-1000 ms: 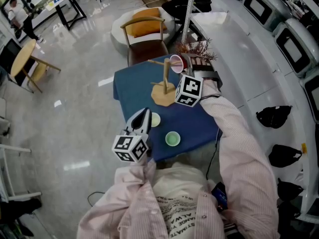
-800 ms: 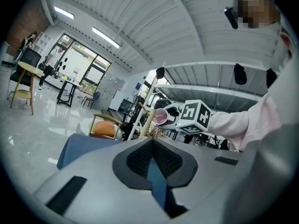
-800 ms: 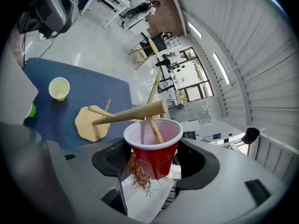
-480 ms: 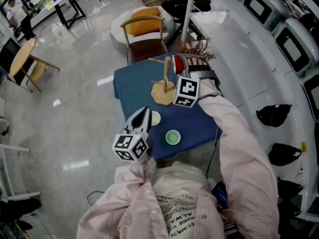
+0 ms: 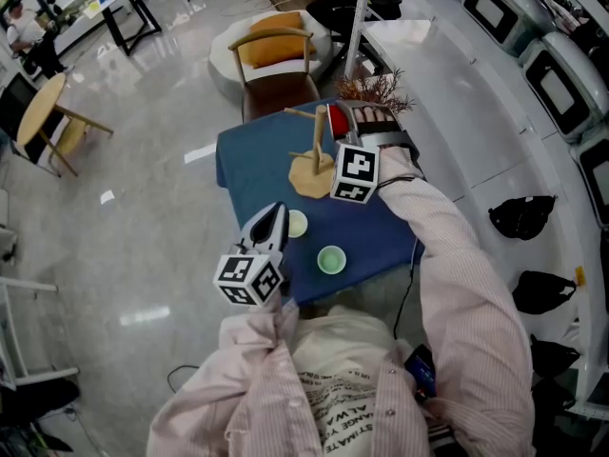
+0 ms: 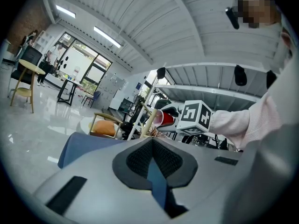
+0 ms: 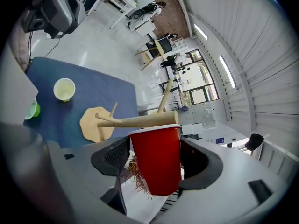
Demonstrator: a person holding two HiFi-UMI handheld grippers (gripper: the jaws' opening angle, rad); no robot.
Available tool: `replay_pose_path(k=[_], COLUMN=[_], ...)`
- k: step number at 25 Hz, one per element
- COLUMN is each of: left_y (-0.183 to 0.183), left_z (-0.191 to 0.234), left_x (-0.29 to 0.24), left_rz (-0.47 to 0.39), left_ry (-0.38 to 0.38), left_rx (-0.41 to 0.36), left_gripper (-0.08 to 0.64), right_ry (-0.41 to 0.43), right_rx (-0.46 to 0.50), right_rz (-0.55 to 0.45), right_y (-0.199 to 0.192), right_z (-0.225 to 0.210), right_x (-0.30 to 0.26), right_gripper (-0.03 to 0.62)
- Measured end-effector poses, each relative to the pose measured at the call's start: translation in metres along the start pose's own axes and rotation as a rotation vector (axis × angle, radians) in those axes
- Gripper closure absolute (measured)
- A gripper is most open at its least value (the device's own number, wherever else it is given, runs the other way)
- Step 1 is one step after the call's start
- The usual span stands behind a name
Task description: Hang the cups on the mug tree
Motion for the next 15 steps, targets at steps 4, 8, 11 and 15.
replay_pose_path(k=[4, 8, 11, 15], left_y=[-0.002, -0.002, -0.001, -0.003], left_z=[0.000, 0.000, 0.001, -0.001], left_x=[0.000, 0.000, 0.002, 0.002], left_rz=[0.005, 0.005, 0.011, 0.015], left_ry=[-0.003, -0.009, -0.012, -0.022], left_rx=[0.002, 0.003, 0.003, 0.001], left_gripper=[0.561, 0.561, 0.561, 0.561], right_ry=[0.014, 0.012, 0.001, -0.010], right_rx=[-0.008, -0.017, -0.027, -0.046], right_rz=[-0.003, -0.006, -0.014, -0.023], right_y=[0.001, 0.002, 0.004, 0.003], right_z=[0.004, 0.007, 0.005, 0.007], right_x=[0.001, 0.003, 0.007, 0.011], right_gripper=[0.281, 0.270, 0.267, 0.268])
Point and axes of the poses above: the fingertips, and each gripper's own axes: x backward along the fingers, z to its left, y out of its top, the point moved 3 cm from there along x, backward along the fingers, and after that the axes turned 8 degrees about -z, right-handed, at the moved point
